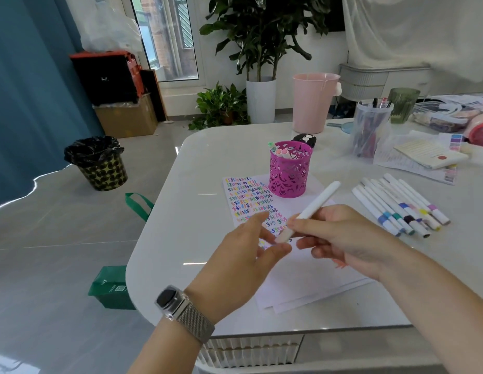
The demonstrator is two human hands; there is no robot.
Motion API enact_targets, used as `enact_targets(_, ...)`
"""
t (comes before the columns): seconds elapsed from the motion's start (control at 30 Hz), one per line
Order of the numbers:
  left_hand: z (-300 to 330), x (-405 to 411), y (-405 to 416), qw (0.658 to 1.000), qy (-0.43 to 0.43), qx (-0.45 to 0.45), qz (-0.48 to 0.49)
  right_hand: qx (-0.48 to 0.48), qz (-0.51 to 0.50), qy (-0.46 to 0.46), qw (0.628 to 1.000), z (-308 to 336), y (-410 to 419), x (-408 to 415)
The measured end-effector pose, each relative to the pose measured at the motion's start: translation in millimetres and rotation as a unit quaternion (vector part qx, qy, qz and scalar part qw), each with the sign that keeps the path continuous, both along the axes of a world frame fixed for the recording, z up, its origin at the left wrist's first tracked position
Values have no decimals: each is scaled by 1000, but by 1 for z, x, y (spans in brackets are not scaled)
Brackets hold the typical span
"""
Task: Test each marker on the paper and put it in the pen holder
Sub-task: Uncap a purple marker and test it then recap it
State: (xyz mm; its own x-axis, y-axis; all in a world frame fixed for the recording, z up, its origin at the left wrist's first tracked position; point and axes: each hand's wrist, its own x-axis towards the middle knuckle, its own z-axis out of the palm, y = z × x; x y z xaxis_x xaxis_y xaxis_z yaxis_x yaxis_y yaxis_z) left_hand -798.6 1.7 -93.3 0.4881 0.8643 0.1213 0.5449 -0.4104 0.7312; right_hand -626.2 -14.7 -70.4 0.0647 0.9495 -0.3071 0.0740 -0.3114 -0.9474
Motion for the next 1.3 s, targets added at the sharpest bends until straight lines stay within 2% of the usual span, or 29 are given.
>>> enact_targets(0.1, -2, -2, 1, 996, 46, 74, -11, 17, 11, -2, 1000, -8, -2, -11)
enact_targets(0.23, -4, -6, 1, 992, 80, 98, -11, 30, -26, -5, 999, -9, -3, -15)
enact_targets(0.33, 0, 1, -6, 988, 97, 116, -28, 36, -110, 95, 989, -3, 1, -15)
enact_targets(0.47, 3, 10, -17, 976, 173, 136, -13, 22, -163, 204, 965, -4, 5, -16)
enact_targets(0.63, -6, 14, -22, 938, 274, 208, -27, -9, -218, 431, 875, -5, 3, -15)
enact_targets(0.7, -9, 16, -23, 935, 281, 214, -40, -12, -219, 461, 860, -3, 2, -14)
enact_targets(0.8, -12, 17, -23, 936, 286, 201, -42, 0, -215, 455, 864, 1, 1, -9)
enact_targets(0.93, -13, 18, -25, 951, 256, 170, -42, 21, -194, 445, 874, 2, 0, -8)
enact_targets(1.1, -6, 21, -29, 986, 123, 69, -85, 48, -186, 438, 878, 10, -2, -11)
enact_targets(1.2, -2, 22, -29, 993, 48, 28, -102, 49, -182, 444, 876, 13, -4, -9)
enact_targets(1.3, 2, 23, -30, 993, 23, -7, -116, 45, -179, 447, 875, 15, -3, -7)
